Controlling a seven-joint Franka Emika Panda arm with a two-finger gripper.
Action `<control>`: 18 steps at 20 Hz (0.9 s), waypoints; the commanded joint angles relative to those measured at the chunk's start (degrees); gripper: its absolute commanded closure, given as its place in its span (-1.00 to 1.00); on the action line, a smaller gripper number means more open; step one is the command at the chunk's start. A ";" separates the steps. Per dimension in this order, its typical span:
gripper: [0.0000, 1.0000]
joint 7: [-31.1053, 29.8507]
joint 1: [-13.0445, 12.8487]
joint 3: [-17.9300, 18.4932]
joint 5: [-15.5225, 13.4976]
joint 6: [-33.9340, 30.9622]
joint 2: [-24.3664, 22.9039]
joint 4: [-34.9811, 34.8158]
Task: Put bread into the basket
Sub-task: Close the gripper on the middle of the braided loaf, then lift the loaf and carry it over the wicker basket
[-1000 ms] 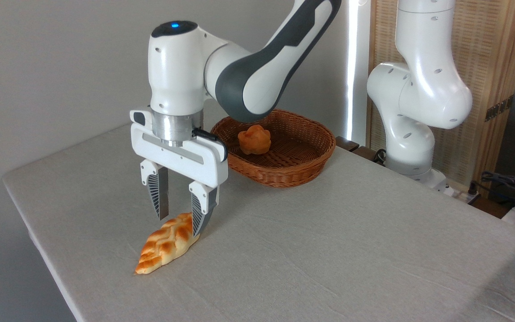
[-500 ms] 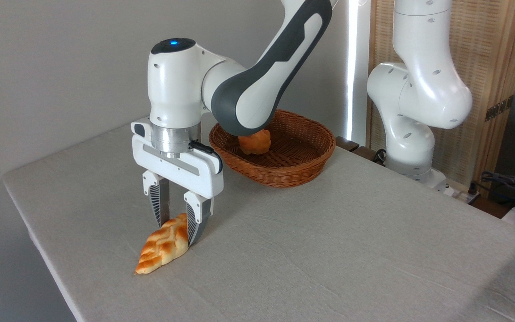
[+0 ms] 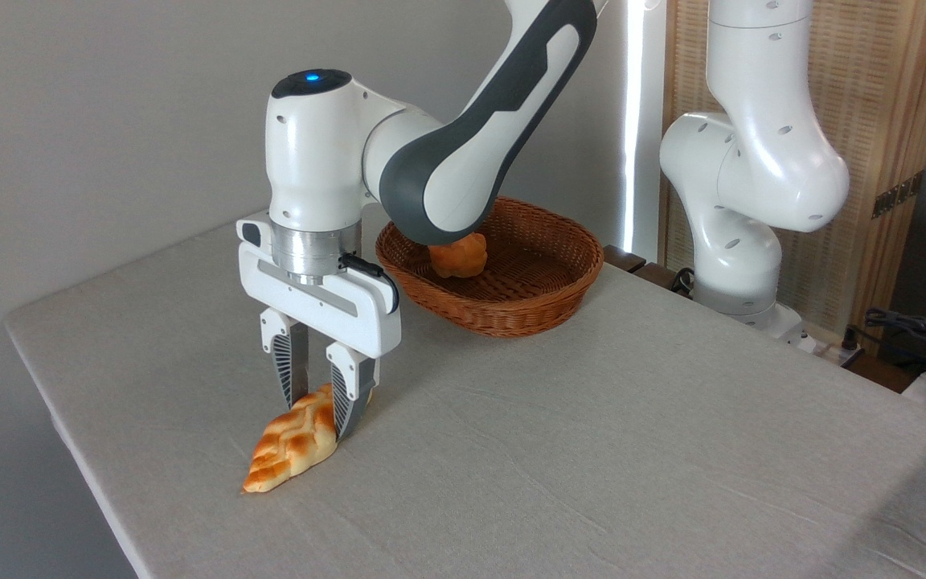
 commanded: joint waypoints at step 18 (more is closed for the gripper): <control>0.91 10.65 -3.39 -0.07 -4.13 -34.74 -22.09 0.82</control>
